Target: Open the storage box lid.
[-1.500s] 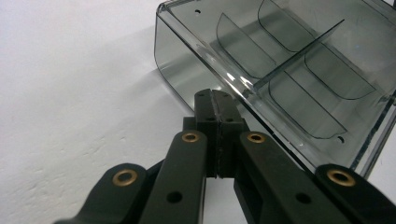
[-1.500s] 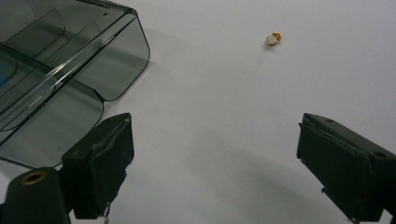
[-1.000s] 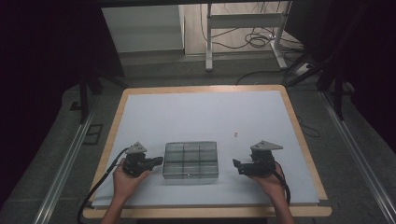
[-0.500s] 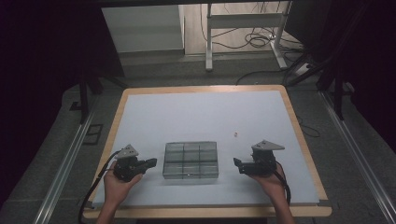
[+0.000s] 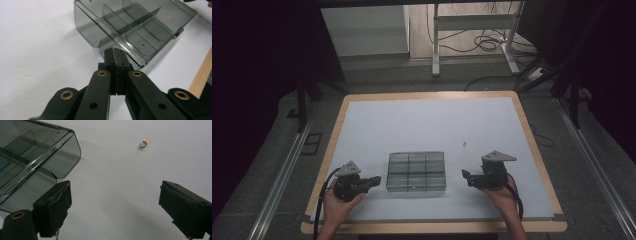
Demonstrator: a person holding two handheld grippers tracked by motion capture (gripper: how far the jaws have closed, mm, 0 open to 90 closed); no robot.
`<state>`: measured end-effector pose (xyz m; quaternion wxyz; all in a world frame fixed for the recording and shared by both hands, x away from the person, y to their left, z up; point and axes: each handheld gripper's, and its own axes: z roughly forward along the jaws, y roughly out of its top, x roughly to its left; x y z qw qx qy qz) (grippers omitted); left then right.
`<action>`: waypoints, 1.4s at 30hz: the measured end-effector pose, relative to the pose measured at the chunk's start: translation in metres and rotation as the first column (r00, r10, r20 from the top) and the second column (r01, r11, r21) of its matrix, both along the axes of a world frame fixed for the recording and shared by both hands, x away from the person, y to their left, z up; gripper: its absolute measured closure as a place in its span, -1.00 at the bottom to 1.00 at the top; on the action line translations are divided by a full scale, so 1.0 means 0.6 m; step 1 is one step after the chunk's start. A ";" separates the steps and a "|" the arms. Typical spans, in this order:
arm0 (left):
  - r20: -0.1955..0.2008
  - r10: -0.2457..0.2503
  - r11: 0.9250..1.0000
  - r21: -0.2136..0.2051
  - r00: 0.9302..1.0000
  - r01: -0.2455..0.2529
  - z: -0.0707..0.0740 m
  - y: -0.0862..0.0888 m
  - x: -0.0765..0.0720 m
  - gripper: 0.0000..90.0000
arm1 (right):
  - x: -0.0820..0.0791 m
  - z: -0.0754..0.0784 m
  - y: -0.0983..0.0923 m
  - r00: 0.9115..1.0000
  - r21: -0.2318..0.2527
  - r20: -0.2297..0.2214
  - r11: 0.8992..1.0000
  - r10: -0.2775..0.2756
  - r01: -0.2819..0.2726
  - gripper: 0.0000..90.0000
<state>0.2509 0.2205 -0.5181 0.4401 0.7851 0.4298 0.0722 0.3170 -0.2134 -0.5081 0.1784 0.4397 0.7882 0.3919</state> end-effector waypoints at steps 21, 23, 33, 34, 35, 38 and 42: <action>-0.004 -0.058 0.998 0.025 0.998 0.058 -0.007 -0.019 -0.024 1.00 | -0.001 -0.004 0.003 1.000 -0.015 -0.009 1.000 -0.002 0.002 -0.77; -0.005 -0.059 0.998 0.024 0.998 0.059 -0.007 -0.019 -0.024 1.00 | 0.000 -0.004 0.002 1.000 -0.016 -0.006 1.000 -0.003 0.003 -0.77; -0.008 -0.080 0.997 0.014 0.997 0.080 -0.005 -0.023 -0.026 1.00 | -0.001 -0.002 -0.002 1.000 -0.011 -0.002 1.000 -0.012 0.012 -0.77; -0.004 -0.082 0.997 0.010 0.997 0.082 -0.004 -0.025 -0.026 1.00 | -0.001 -0.002 -0.002 1.000 -0.011 -0.003 1.000 -0.011 0.011 -0.77; 0.000 -0.079 0.997 0.012 0.997 0.079 -0.003 -0.026 -0.027 1.00 | 0.000 -0.002 -0.002 1.000 -0.013 -0.003 1.000 -0.009 0.009 -0.77; 0.011 -0.078 0.997 0.007 0.997 0.078 -0.001 -0.024 -0.028 1.00 | -0.001 -0.003 0.000 1.000 -0.016 -0.005 1.000 -0.006 0.006 -0.77; 0.030 -0.070 0.997 -0.011 0.997 0.071 0.002 -0.022 -0.029 1.00 | 0.000 -0.003 -0.001 1.000 -0.017 -0.005 1.000 -0.005 0.005 -0.77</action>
